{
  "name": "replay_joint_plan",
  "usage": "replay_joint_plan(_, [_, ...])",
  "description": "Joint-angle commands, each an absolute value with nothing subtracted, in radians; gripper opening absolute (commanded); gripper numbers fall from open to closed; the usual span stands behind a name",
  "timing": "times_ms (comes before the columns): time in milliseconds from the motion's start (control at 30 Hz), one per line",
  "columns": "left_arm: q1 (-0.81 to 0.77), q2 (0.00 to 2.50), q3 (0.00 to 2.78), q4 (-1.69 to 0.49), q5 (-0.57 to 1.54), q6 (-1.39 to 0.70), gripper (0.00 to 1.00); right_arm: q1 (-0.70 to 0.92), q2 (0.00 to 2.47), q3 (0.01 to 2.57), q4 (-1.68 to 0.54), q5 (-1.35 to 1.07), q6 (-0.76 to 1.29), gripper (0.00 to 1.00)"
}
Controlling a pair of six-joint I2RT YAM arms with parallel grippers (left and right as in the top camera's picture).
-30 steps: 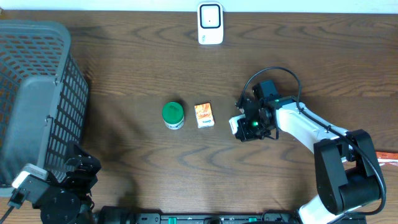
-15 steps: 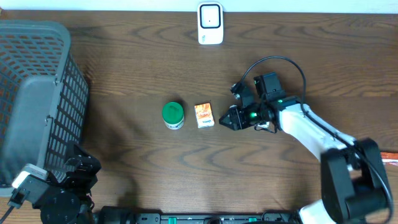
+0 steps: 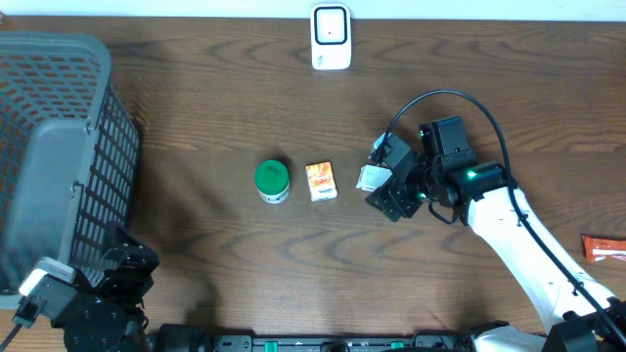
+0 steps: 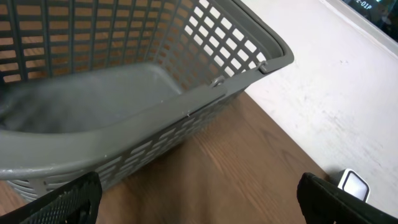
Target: Scan the item barcode
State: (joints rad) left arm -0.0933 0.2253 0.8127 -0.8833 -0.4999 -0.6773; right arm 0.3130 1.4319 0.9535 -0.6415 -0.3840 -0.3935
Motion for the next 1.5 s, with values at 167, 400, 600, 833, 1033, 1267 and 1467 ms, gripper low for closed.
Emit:
replay_joint_plan(167, [-0.09, 0.223, 0.811, -0.883, -0.506, -0.678, 0.98, 0.324, 1.429, 0.962, -0.536, -0.189, -0.45, 0.99])
replay_joint_plan(400, [-0.09, 0.223, 0.811, -0.883, -0.506, -0.678, 0.98, 0.249, 1.462, 0.962, -0.513, -0.146, -0.495, 0.99])
replay_joint_plan(600, [-0.09, 0.223, 0.811, -0.883, -0.506, -0.678, 0.98, 0.139, 1.504, 0.962, -0.046, 0.11, -0.546, 0.99])
replay_joint_plan(833, [-0.09, 0.223, 0.811, -0.883, -0.506, -0.678, 0.98, 0.133, 1.504, 1.026, 0.314, -0.002, -0.545, 0.99])
replay_joint_plan(1033, [-0.09, 0.223, 0.811, -0.883, -0.506, -0.678, 0.98, 0.135, 1.503, 1.124, -0.15, -0.269, -0.775, 0.99])
replay_joint_plan(1267, [-0.09, 0.223, 0.811, -0.883, -0.506, -0.678, 0.98, 0.13, 1.5, 1.117, -0.421, -0.245, -0.937, 0.99])
replay_joint_plan(1467, [-0.09, 0.223, 0.811, -0.883, -0.506, -0.678, 0.98, 0.124, 1.5, 1.066, -0.535, -0.376, -0.937, 0.99])
